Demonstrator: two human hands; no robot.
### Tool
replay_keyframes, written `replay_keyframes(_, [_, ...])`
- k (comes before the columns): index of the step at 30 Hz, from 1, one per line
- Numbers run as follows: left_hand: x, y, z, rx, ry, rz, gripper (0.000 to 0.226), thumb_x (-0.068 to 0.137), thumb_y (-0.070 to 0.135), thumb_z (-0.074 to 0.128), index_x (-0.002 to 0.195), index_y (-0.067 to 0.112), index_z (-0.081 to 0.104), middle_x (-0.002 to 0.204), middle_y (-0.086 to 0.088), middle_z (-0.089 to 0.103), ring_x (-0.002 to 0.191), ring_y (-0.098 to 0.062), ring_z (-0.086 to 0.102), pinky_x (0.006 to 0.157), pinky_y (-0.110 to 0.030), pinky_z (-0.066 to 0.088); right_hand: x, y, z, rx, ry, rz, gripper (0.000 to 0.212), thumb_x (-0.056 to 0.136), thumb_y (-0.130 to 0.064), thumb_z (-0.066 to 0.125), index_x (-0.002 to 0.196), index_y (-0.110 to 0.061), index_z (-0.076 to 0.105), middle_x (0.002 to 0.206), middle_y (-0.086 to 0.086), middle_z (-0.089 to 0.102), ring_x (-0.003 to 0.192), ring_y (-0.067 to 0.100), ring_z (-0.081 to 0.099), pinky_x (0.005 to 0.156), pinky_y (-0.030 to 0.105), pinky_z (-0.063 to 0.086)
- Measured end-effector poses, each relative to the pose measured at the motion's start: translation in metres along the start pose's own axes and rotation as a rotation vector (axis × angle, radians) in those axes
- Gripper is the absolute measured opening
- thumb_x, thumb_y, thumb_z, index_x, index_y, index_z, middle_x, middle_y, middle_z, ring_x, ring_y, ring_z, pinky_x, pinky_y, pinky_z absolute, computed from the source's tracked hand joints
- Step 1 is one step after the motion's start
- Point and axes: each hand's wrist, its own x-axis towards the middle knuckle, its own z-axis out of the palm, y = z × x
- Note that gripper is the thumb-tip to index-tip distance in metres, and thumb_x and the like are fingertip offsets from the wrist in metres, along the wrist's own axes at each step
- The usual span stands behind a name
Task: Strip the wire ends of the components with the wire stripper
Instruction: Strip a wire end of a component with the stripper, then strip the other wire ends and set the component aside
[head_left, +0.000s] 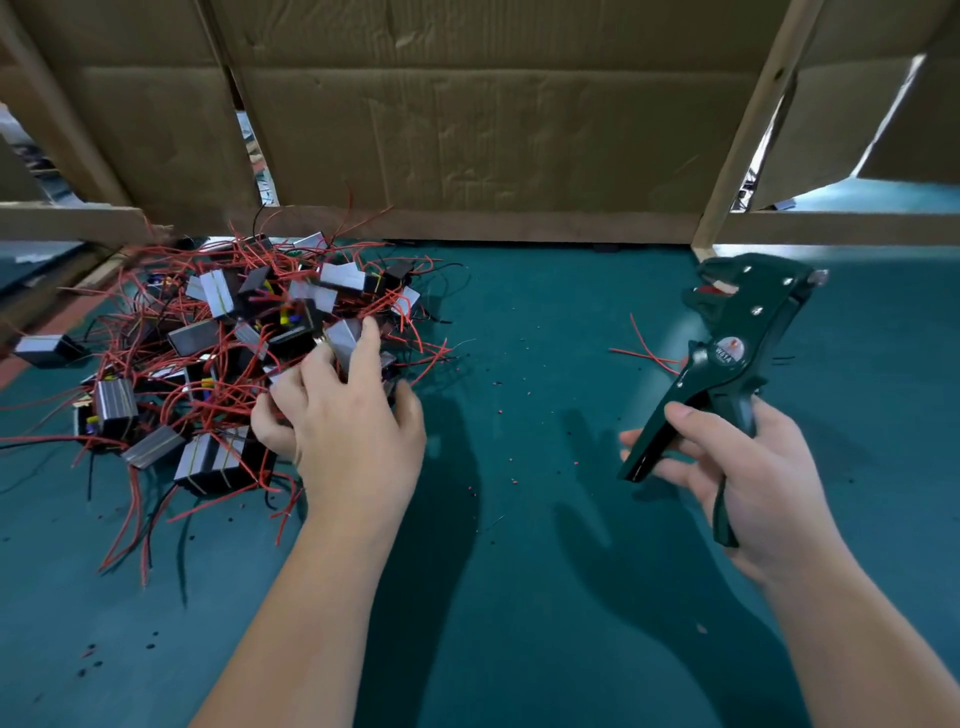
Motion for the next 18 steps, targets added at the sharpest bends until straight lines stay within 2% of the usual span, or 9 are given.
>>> replay_keyframes(2, [0.004, -0.001, -0.002, -0.189, 0.152, 0.1, 0.039, 0.092, 0.024, 0.06, 0.131, 0.025, 0.057, 0.122, -0.012, 0.057, 0.113, -0.031, 0.045, 0.099, -0.044, 0.023, -0.002, 0.0, 0.003, 0.012, -0.022, 0.009, 0.016, 0.088, -0.005, 0.06, 0.1, -0.001, 0.052, 0.088, 0.017, 0.057, 0.082, 0.042, 0.069, 0.073, 0.061, 0.055])
replay_keyframes(4, [0.006, -0.002, -0.004, -0.451, 0.23, 0.28, 0.035, 0.093, 0.015, 0.059, 0.128, 0.017, 0.059, 0.112, -0.01, 0.062, 0.102, -0.018, 0.052, 0.094, -0.032, 0.034, -0.005, -0.002, 0.008, 0.043, -0.06, 0.023, 0.025, 0.08, -0.009, 0.065, 0.099, 0.0, 0.053, 0.09, 0.019, 0.058, 0.083, 0.044, 0.068, 0.073, 0.062, 0.054])
replay_keyframes(5, [0.004, 0.0, -0.005, -0.583, 0.223, 0.349, 0.038, 0.092, 0.012, 0.06, 0.13, 0.015, 0.056, 0.112, -0.009, 0.062, 0.102, -0.014, 0.055, 0.095, -0.024, 0.038, -0.006, -0.003, 0.01, 0.073, -0.087, 0.034, 0.033, 0.073, -0.012, 0.068, 0.101, 0.0, 0.054, 0.089, 0.018, 0.06, 0.082, 0.045, 0.067, 0.073, 0.063, 0.054])
replay_keyframes(8, [-0.008, 0.014, -0.008, -0.889, 0.015, 0.385, 0.064, 0.085, 0.007, 0.063, 0.14, 0.021, 0.036, 0.11, 0.0, 0.064, 0.103, -0.012, 0.061, 0.095, -0.022, 0.044, -0.01, -0.004, 0.015, 0.257, -0.234, 0.108, 0.05, 0.066, -0.004, 0.073, 0.113, 0.002, 0.059, 0.098, 0.018, 0.064, 0.076, 0.046, 0.065, 0.069, 0.061, 0.053])
replay_keyframes(9, [-0.013, 0.019, -0.007, -0.927, -0.066, 0.386, 0.069, 0.082, 0.007, 0.065, 0.142, 0.023, 0.032, 0.104, 0.005, 0.065, 0.099, -0.009, 0.062, 0.092, -0.018, 0.043, -0.011, -0.006, 0.017, 0.339, -0.308, 0.147, 0.054, 0.065, -0.009, 0.075, 0.116, 0.003, 0.06, 0.099, 0.023, 0.063, 0.075, 0.046, 0.064, 0.069, 0.06, 0.053])
replay_keyframes(11, [-0.021, 0.024, -0.004, -0.881, -0.175, 0.456, 0.064, 0.08, 0.011, 0.065, 0.138, 0.023, 0.04, 0.103, 0.015, 0.062, 0.094, 0.0, 0.06, 0.087, -0.011, 0.042, -0.014, -0.008, 0.019, 0.479, -0.47, 0.209, 0.068, 0.06, -0.02, 0.083, 0.119, 0.004, 0.06, 0.105, 0.028, 0.059, 0.077, 0.045, 0.063, 0.072, 0.059, 0.052])
replay_keyframes(14, [-0.027, 0.027, -0.002, -0.75, -0.26, 0.607, 0.05, 0.075, 0.011, 0.066, 0.123, 0.022, 0.057, 0.102, 0.027, 0.056, 0.091, 0.006, 0.057, 0.084, -0.013, 0.045, -0.016, -0.01, 0.021, 0.575, -0.622, 0.232, 0.073, 0.064, -0.023, 0.081, 0.126, 0.007, 0.055, 0.126, 0.03, 0.047, 0.08, 0.044, 0.063, 0.076, 0.057, 0.051])
replay_keyframes(18, [-0.032, 0.03, -0.003, -0.757, -0.39, 0.644, 0.046, 0.072, 0.02, 0.07, 0.114, 0.031, 0.053, 0.1, 0.036, 0.052, 0.089, 0.016, 0.052, 0.078, -0.003, 0.039, -0.015, -0.011, 0.023, 0.556, -0.588, 0.24, 0.078, 0.063, -0.022, 0.082, 0.129, 0.008, 0.051, 0.108, 0.028, 0.057, 0.079, 0.044, 0.063, 0.076, 0.058, 0.051])
